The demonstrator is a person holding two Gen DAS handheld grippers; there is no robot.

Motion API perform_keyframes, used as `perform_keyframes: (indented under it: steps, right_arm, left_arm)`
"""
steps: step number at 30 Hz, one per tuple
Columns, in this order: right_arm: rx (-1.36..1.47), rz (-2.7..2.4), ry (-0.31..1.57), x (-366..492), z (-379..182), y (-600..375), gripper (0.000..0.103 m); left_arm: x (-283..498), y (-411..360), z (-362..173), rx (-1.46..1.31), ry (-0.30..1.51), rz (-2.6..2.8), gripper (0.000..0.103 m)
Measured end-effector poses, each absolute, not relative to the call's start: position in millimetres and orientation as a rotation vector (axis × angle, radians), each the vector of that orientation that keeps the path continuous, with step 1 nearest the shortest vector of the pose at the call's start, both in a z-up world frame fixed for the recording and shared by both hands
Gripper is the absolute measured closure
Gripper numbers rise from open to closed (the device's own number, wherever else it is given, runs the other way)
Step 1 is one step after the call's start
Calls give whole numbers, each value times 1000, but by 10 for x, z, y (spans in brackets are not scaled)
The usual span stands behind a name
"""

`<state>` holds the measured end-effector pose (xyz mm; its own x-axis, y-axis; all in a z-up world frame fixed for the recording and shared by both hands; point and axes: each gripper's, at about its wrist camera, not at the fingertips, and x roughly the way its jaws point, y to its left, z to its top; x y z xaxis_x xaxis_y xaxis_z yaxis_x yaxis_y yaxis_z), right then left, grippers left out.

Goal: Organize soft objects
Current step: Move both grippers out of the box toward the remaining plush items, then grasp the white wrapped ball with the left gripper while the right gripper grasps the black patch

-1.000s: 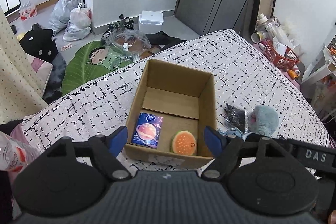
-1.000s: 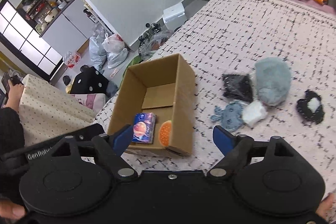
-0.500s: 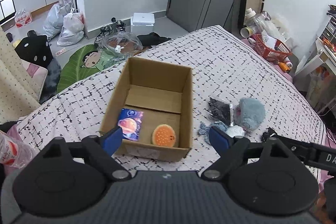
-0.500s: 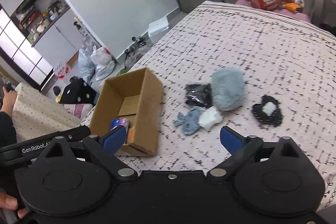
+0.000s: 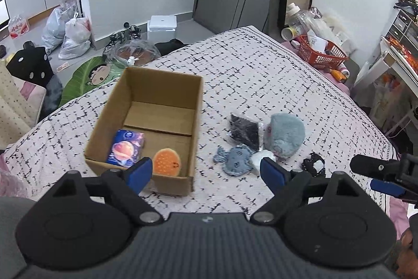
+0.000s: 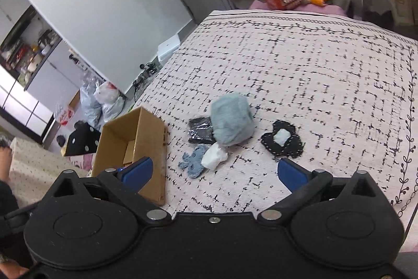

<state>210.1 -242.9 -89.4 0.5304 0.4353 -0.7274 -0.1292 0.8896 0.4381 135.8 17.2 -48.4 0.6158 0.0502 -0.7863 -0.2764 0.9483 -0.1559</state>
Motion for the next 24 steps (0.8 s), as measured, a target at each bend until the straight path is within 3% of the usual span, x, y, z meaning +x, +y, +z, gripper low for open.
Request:
perform_keyframes:
  steps: [17,24]
  right_arm:
    - [417,226,958,2478,-1098,-2744,1]
    - [470,199,1016,2618,-1357,-2826,14]
  left_arm:
    - [1670,-240,-650,-313,884,146,15]
    - [1874,-331,-919,-355,918,130,23]
